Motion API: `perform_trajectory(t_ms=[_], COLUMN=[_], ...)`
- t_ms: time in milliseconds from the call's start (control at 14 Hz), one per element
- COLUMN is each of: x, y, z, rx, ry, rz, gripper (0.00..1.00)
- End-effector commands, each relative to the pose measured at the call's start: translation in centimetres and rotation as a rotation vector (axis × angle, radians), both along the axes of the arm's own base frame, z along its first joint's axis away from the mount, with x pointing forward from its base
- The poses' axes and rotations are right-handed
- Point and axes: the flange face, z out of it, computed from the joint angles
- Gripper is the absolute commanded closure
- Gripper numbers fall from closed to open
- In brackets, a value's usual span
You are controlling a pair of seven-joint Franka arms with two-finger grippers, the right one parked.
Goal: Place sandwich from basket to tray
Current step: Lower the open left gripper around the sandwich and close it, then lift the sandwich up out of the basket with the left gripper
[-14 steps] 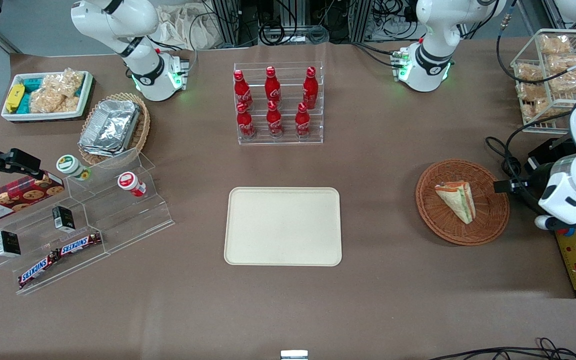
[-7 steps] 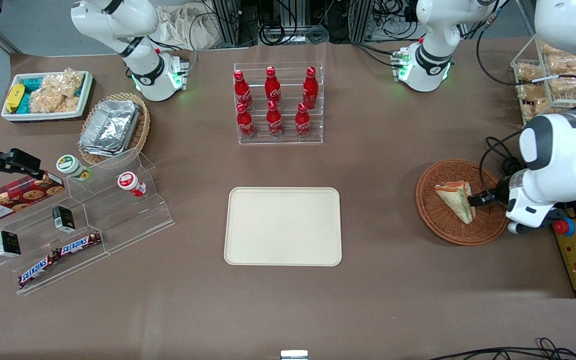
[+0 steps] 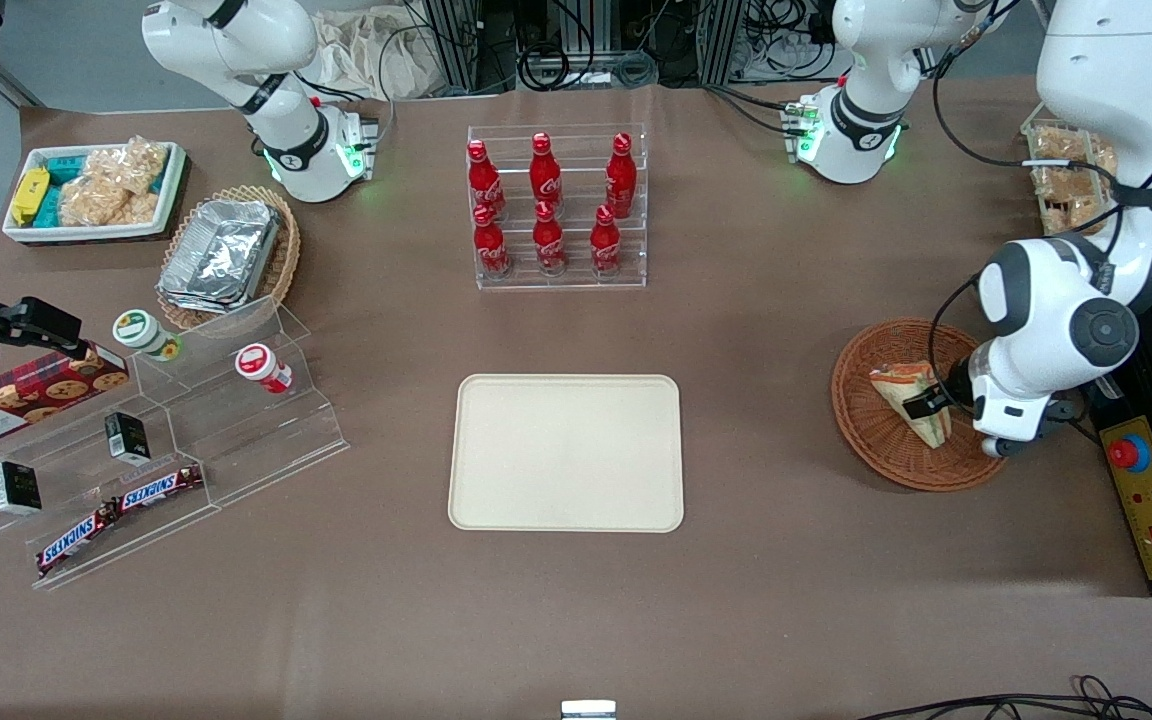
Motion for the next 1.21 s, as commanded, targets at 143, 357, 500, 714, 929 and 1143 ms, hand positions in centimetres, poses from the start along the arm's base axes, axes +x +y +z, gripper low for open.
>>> perform_trajectory(t_ms=[143,357,500,714,929,1143], x=[-0.4,0.5,2.2,5.4,6.6,6.6], y=[-0.3,-1.0,-1.2,-2.1,-3.4,-5.0], z=[0.1,3.9,8.9,18.6,28.4,32.8], rx=[0.007,0.014,0.018,0.016,-0.003,-0.018], ry=[-0.015,0.028,0.08,0.114,0.047,0.0], rz=[0.043,0.04,0.035,0.006,-0.057,-0.156], gripper=[0.46,0.93,1.0,1.0,1.0,1.0])
